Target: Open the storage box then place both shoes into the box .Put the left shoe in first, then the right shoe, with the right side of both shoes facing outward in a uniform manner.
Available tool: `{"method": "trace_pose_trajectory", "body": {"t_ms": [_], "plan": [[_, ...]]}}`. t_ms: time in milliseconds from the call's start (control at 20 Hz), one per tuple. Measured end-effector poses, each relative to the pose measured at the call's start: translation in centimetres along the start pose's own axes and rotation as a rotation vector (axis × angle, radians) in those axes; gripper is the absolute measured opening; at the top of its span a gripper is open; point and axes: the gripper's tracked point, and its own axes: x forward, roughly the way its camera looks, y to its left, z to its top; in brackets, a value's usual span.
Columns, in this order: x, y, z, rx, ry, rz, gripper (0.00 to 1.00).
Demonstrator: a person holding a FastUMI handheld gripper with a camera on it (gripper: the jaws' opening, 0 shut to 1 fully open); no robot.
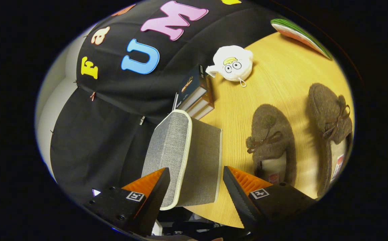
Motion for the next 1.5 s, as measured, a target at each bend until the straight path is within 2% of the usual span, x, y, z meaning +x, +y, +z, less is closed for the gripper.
{"method": "trace_pose_trajectory", "body": {"t_ms": [150, 250, 650, 850, 900, 950, 1000, 1200, 1250, 1500], "plan": [[0.4, 0.2, 0.1, 0.134, -0.014, 0.061, 0.98], [0.8, 0.7, 0.0, 0.171, -0.017, 0.093, 0.98], [2.7, 3.9, -3.2, 0.217, 0.067, 0.177, 0.98], [4.2, 4.7, -4.7, 0.237, 0.104, 0.186, 0.95], [4.3, 4.8, -4.6, 0.252, 0.107, 0.196, 0.89], [3.9, 5.2, -4.6, 0.275, 0.111, 0.215, 0.74], [3.9, 5.2, -4.3, 0.288, 0.109, 0.221, 0.72], [2.5, 6.7, -2.3, 0.296, 0.061, 0.296, 0.14], [2.1, 7.4, -2.6, 0.291, 0.068, 0.311, 0.05], [1.6, 11.8, -1.6, 0.151, 0.039, 0.316, 0.05]]}}
